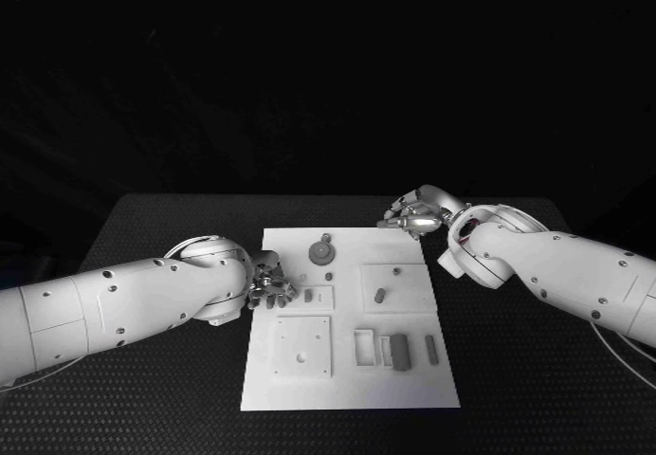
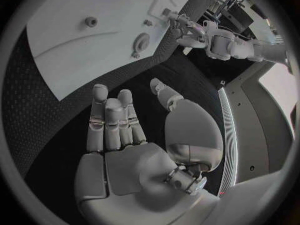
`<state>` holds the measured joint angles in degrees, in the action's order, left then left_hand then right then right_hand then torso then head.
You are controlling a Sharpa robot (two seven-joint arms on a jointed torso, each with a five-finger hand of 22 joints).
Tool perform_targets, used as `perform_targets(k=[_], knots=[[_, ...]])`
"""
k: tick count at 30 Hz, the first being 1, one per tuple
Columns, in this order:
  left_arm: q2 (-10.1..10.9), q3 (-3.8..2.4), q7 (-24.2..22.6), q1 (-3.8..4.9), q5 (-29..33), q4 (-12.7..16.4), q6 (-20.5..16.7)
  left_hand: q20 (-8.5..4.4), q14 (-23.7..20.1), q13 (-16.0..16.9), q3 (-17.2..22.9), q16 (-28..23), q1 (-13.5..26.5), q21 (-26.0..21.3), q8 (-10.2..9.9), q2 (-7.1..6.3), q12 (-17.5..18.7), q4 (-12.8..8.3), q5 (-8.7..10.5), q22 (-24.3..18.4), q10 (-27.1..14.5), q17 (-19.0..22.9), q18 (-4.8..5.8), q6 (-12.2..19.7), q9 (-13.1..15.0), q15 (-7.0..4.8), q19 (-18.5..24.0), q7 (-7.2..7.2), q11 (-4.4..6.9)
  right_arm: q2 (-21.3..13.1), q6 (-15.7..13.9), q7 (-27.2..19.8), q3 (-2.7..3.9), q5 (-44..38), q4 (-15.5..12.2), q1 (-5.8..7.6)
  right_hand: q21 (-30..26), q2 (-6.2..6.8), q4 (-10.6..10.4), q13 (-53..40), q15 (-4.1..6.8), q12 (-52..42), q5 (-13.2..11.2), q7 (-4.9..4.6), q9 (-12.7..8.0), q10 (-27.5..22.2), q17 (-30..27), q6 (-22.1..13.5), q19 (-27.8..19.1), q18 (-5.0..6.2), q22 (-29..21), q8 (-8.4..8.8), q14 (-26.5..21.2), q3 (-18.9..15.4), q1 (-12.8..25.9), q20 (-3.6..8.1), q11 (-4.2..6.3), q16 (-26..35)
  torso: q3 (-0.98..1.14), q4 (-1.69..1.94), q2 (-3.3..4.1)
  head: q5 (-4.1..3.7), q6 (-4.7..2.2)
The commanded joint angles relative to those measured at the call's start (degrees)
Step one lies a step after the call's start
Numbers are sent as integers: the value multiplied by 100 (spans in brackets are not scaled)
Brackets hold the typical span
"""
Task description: Assemble the parts on the task board
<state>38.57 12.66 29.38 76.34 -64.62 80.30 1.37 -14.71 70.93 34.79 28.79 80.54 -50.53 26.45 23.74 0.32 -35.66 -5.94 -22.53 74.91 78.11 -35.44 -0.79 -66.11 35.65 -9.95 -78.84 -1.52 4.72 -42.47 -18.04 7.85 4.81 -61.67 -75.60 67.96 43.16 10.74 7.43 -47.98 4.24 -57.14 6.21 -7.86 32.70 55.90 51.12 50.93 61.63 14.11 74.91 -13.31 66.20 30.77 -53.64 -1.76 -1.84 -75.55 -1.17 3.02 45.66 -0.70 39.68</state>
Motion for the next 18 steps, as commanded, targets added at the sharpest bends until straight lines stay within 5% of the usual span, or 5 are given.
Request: perform_targets(k=[1, 8, 11, 18], knots=[[2, 38, 101, -42, 66, -24, 161, -15, -24, -1, 460, -33, 75, -37, -18, -87, 21, -369, 118, 105, -33, 0, 52, 43, 8, -40, 40, -30, -43, -5, 87, -17, 2, -11, -6, -3, -38, -59, -39, 10, -1, -34, 23, -56, 9, -45, -7, 2, -39, 89, 108, 30, -22, 8, 25, 0, -15, 27, -4, 2, 0, -5, -3], [1, 38, 100, -42, 68, -26, 132, -16, -25, -23, 441, -73, 139, -72, -27, -321, 51, -129, 501, 104, -50, 9, 46, 86, 23, -31, 52, -40, -53, -7, 106, -12, 2, -11, -6, -3, -38, -60, -42, 11, -1, -35, 23, -57, 8, -45, -7, 0, -39, 89, 108, 32, -22, 6, 29, 0, -15, 27, -6, 1, -1, -4, 3], [1, 38, 98, -42, 68, -28, 127, -23, -27, -30, 404, -87, 226, -91, -30, -454, 58, 10, 882, 103, -56, 8, 37, 99, 29, -33, 57, -40, -50, -7, 106, -13, 2, -11, -6, -3, -38, -62, -45, 12, -1, -35, 22, -57, 8, -45, -8, -1, -40, 89, 108, 32, -22, 5, 34, -1, -16, 27, -6, 2, 1, -6, 2], [4, 38, 109, -42, 68, -27, 86, -22, -28, -32, 399, -89, 268, -101, -30, -549, 58, 99, 972, 106, -55, 3, 36, 100, 33, -32, 61, -38, -52, -9, 102, -12, 2, -11, -6, -3, -39, -61, -47, 13, -1, -35, 22, -57, 8, -46, -8, -2, -40, 89, 108, 33, -23, 4, 37, -1, -16, 27, -9, 0, 3, -10, 6]])
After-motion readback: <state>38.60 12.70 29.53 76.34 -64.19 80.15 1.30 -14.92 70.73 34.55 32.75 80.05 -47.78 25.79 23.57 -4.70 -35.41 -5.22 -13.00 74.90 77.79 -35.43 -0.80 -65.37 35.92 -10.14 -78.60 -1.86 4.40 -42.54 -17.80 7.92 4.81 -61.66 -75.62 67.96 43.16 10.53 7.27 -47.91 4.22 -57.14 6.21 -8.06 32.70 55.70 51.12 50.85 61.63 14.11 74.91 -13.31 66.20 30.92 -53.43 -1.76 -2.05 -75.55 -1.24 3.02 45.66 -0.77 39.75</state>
